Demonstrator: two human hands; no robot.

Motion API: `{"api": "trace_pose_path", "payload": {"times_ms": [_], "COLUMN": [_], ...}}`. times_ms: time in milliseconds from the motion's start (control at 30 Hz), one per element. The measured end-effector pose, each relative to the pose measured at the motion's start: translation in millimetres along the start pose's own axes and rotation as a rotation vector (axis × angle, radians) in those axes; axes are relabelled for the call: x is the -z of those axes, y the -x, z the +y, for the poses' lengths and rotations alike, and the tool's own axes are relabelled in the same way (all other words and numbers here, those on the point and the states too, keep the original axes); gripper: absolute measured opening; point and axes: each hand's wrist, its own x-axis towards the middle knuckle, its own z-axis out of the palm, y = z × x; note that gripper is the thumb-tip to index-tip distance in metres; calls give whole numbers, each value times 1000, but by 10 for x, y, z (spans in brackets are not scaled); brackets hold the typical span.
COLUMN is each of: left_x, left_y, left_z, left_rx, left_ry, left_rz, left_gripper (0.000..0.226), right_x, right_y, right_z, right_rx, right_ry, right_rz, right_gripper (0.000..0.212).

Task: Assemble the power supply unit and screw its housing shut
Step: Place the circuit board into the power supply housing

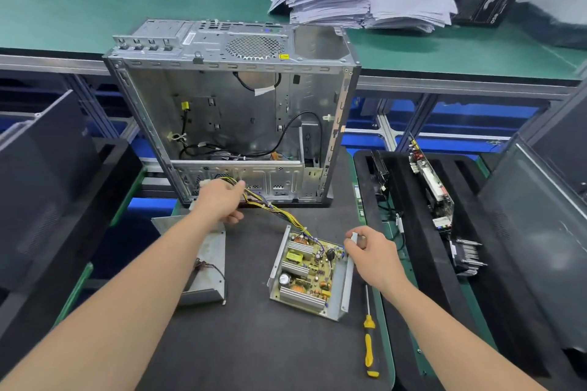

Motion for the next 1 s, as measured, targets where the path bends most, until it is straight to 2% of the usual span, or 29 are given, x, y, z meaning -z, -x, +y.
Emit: {"api": "trace_pose_path", "payload": {"times_ms": [67,200,300,433,500,567,667,767,933,1000], "left_x": [156,375,512,479,405,336,223,92,-180,-298], "left_y": [-56,-74,-127,-158,-161,-125,-61,53,391,455], "left_z": [-23,-42,-53,-55,-69,-77,-116,-151,-129,-138], "left_rx": [91,297,396,388,330,262,207,15,-149,-210], "left_ry": [188,579,711,525,348,224,309,83,-125,-119], "left_rz": [-129,-357,-458,-444,-432,-488,-453,-289,-377,-354], "left_gripper": [37,40,43,39,42,44,38,33,27,19], "right_x": [5,19,23,24,9,-2,-23,-46,-43,-33], "right_y": [-2,-7,-6,-14,-30,-48,-65,-75,-56,-47], "right_z": [-1,-2,9,-10,-45,-78,-113,-135,-180,-197], "right_rx": [4,7,3,7,12,9,-7,-17,-24,-32], "right_ry": [-5,-9,-34,-78,-65,-55,-80,-84,-108,-124], "right_rz": [1,1,-1,-33,-30,-26,-45,-55,-70,-71], "right_gripper": [6,7,6,2,3,4,6,8,6,6]}}
